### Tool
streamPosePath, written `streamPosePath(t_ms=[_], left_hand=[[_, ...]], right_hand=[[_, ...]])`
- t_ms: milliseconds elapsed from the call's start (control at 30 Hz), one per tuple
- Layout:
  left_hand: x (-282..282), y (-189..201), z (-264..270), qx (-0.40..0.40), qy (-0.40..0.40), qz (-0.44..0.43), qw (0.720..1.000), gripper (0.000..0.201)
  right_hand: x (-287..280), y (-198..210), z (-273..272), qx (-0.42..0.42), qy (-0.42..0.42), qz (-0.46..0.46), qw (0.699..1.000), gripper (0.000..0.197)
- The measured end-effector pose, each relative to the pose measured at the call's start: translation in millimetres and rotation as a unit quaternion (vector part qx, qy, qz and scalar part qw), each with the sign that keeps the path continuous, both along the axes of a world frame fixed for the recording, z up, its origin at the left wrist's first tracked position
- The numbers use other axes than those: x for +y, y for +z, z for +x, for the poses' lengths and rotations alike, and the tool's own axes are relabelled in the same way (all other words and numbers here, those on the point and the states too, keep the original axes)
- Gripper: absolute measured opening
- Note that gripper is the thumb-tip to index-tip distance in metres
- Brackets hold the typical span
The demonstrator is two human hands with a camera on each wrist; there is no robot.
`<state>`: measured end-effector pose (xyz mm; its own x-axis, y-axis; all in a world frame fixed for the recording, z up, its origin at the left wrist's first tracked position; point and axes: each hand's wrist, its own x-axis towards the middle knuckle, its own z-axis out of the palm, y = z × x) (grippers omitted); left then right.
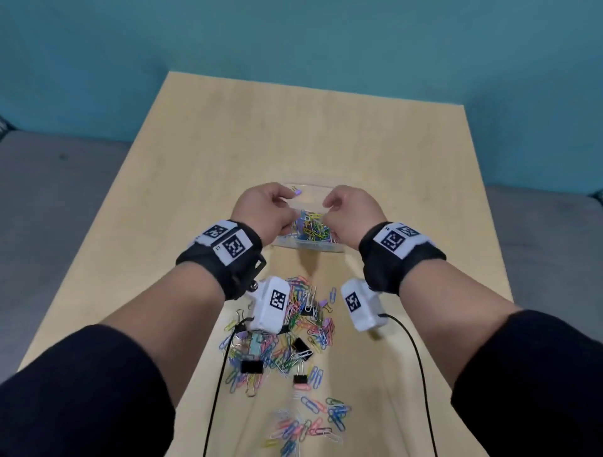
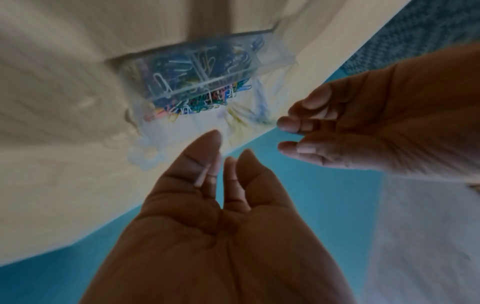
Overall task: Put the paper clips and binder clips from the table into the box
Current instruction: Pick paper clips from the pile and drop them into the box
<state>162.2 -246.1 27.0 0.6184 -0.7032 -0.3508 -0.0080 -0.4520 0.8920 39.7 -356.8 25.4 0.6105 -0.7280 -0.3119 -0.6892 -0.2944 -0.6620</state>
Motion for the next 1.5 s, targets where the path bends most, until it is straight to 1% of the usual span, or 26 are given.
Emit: streamPosePath(t_ms=[67,100,133,167,200,267,300,367,433,533,600,733,767,800,833,900,933,967,1033,1133,1167,1200,1267,1367,1433,1500], left_hand=[[18,-4,4,-0.046,0.014,0.024,0.999,0.02],[32,-7,6,-0.104,0.005,0.05,0.993,0.018],[48,-11,6,-0.179,-0.03,0.098,0.978,0.017],[65,-16,2,-0.242,-0.085,0.155,0.954,0.018],[79,-21,-6,-0.275,-0.143,0.206,0.928,0.023],[98,-34,-26,-0.284,-0.225,0.273,0.891,0.039],[104,-40,-38,-0.289,-0.243,0.291,0.879,0.049],[109,-49,-58,-0.325,-0.252,0.309,0.858,0.06],[112,-54,-69,-0.361,-0.248,0.307,0.845,0.058],[124,-61,-69,-0.358,-0.254,0.275,0.856,0.053],[136,-64,-62,-0.358,-0.266,0.248,0.86,0.05],[163,-65,-52,-0.379,-0.298,0.223,0.847,0.041],[168,-64,-51,-0.391,-0.301,0.215,0.843,0.04],[171,-62,-51,-0.403,-0.298,0.206,0.84,0.038],[175,-60,-53,-0.417,-0.29,0.197,0.839,0.035],[177,-53,-62,-0.436,-0.273,0.176,0.839,0.024],[177,-49,-71,-0.434,-0.27,0.163,0.844,0.017],[176,-47,-80,-0.423,-0.272,0.152,0.851,0.014],[171,-45,-101,-0.395,-0.296,0.154,0.856,0.021],[160,-51,-114,-0.374,-0.307,0.188,0.855,0.051],[156,-54,-114,-0.378,-0.306,0.193,0.852,0.057],[153,-55,-112,-0.391,-0.308,0.196,0.845,0.059],[150,-57,-107,-0.417,-0.321,0.211,0.824,0.052],[152,-61,-96,-0.424,-0.345,0.224,0.807,0.044],[153,-61,-91,-0.425,-0.344,0.216,0.809,0.04],[152,-61,-89,-0.417,-0.333,0.198,0.822,0.039]], right_hand=[[6,0,-10,0.025,0.04,-0.08,0.996,0.017],[14,0,-18,0.024,0.069,-0.109,0.991,0.016],[24,-4,-28,0.025,0.108,-0.118,0.987,0.015],[37,-8,-37,0.029,0.154,-0.113,0.981,0.016],[49,-17,-44,0.049,0.203,-0.102,0.973,0.016],[71,-34,-49,0.111,0.283,-0.1,0.948,0.022],[80,-42,-46,0.13,0.304,-0.104,0.938,0.03],[92,-50,-37,0.134,0.33,-0.117,0.927,0.051],[102,-52,-30,0.134,0.367,-0.152,0.908,0.065],[110,-55,-36,0.147,0.413,-0.203,0.876,0.069],[113,-55,-49,0.148,0.425,-0.22,0.865,0.069],[126,-55,-84,0.151,0.447,-0.234,0.85,0.071],[129,-55,-93,0.145,0.451,-0.226,0.851,0.07],[129,-54,-100,0.13,0.444,-0.207,0.862,0.069],[129,-52,-106,0.109,0.418,-0.179,0.884,0.067],[122,-48,-113,0.082,0.324,-0.136,0.933,0.064],[119,-47,-114,0.083,0.284,-0.128,0.947,0.062],[118,-46,-115,0.09,0.264,-0.124,0.952,0.061],[121,-46,-111,0.108,0.282,-0.119,0.946,0.062],[129,-45,-105,0.132,0.362,-0.135,0.913,0.067],[131,-45,-104,0.146,0.377,-0.148,0.902,0.067],[132,-45,-103,0.162,0.387,-0.163,0.893,0.065],[135,-49,-101,0.179,0.395,-0.195,0.88,0.06],[138,-56,-100,0.17,0.379,-0.205,0.886,0.049],[140,-58,-97,0.168,0.358,-0.19,0.899,0.039],[141,-60,-94,0.162,0.331,-0.167,0.914,0.031]])
